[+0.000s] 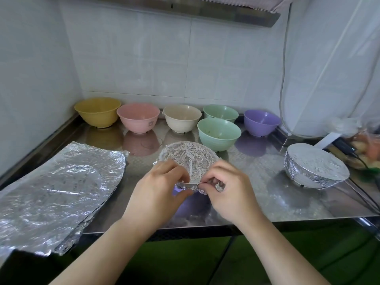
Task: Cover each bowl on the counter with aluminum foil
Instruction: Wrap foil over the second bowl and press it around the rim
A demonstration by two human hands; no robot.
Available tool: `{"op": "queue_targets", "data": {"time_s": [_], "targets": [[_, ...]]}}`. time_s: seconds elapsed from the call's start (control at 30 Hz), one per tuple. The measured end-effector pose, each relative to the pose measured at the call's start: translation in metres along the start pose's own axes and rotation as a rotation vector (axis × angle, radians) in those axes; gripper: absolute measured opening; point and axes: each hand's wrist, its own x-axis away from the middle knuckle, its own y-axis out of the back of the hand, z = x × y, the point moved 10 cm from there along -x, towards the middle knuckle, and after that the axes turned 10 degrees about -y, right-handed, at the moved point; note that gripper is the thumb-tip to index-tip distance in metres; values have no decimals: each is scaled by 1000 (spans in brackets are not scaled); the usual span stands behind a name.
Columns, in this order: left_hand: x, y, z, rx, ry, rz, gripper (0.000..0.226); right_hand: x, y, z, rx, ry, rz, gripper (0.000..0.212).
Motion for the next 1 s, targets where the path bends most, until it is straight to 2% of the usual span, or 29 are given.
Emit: {"op": "queue_targets", "data": {"time_s": [0.23, 0.37, 0.5, 0.77, 0.9, 1.0], "targets": [[-3, 3, -6, -151, -6, -53, 30, 3, -2, 11, 19, 44, 30, 22], [-4, 7, -2, -154, -11, -40, 31, -1, 11, -3, -62, -10, 49, 23], [-1, 10, 7, -132, 27, -15, 30, -5, 15, -14, -42, -56, 67, 24], [-2, 1, -7, -133, -13, 0, 27, -3, -2, -4, 18, 12, 17, 26], [-6, -1, -4, -178, -14, -26, 26, -2, -2, -4, -28, 17, 99, 28], [-7, -2, -2, -159, -17, -32, 29, 1, -1, -8, 78, 19, 124, 34]]}}
